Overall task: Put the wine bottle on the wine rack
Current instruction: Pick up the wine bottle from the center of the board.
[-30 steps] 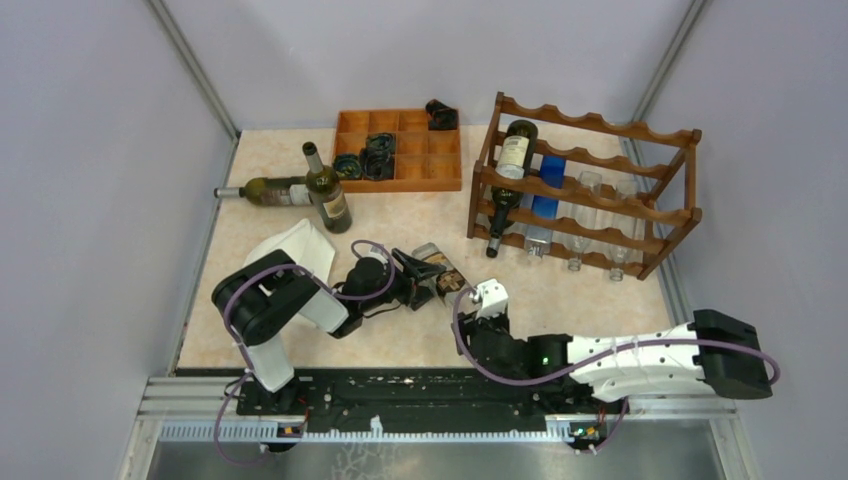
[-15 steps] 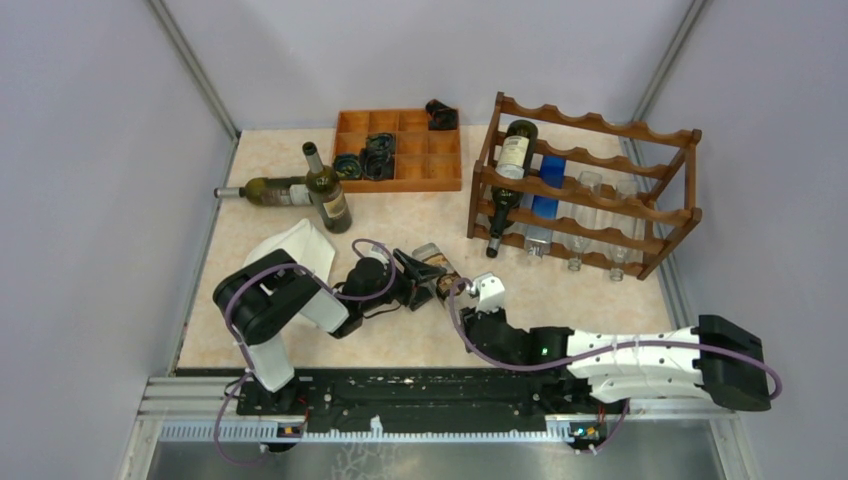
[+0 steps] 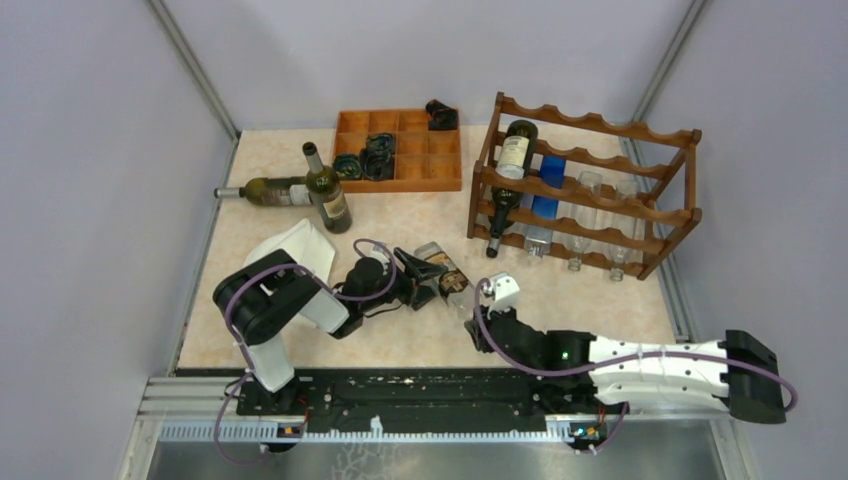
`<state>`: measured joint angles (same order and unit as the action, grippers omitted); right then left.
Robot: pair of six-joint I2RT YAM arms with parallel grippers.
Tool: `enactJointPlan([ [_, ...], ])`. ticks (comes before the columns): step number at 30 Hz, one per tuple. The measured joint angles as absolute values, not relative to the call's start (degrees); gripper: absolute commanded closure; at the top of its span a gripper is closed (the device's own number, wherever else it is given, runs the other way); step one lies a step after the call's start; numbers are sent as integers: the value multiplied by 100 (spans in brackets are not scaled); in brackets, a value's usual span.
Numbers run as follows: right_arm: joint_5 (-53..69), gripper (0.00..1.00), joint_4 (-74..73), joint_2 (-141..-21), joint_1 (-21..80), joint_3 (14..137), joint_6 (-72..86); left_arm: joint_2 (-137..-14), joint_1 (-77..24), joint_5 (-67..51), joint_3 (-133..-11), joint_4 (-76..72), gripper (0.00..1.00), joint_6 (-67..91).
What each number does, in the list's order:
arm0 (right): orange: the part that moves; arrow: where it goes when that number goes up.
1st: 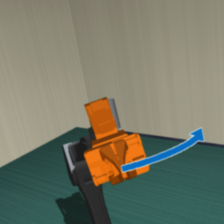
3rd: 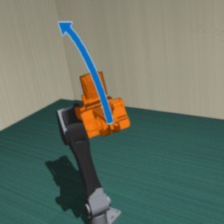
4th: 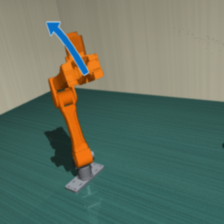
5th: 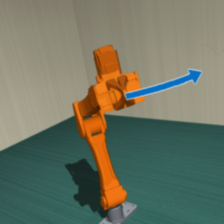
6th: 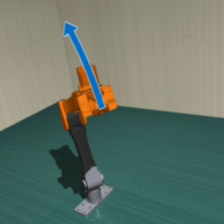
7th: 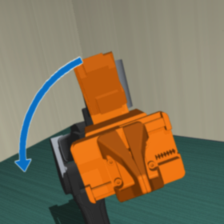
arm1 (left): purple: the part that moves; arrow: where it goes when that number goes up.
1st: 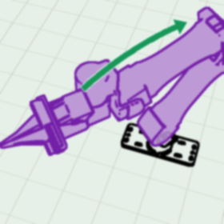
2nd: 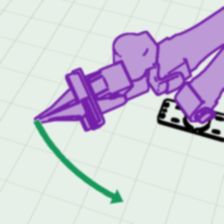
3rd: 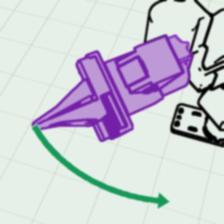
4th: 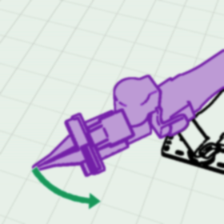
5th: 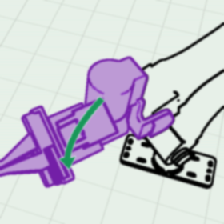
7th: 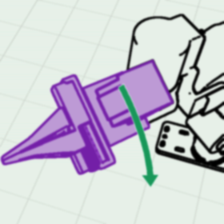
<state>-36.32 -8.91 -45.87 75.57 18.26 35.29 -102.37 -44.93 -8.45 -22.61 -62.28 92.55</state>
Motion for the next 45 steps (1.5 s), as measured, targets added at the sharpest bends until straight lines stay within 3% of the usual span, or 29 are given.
enactJointPlan([
  [4,-3660,100,-954,-3922,7546,1651,3500,-10228,-4536,-1015,-2255,-6414,2,9288],
  [12,-3809,100,-945,-3656,7762,1649,3336,-9776,-4587,-1070,-2123,-6217,1,9013],
  [22,-4790,100,-1166,-3323,8648,1710,3055,-8307,-4405,-773,-1997,-4810,1,8169],
  [45,-5376,100,-1577,-3157,8879,1898,2191,-6847,-4296,-384,-1682,-3035,1,6888],
])
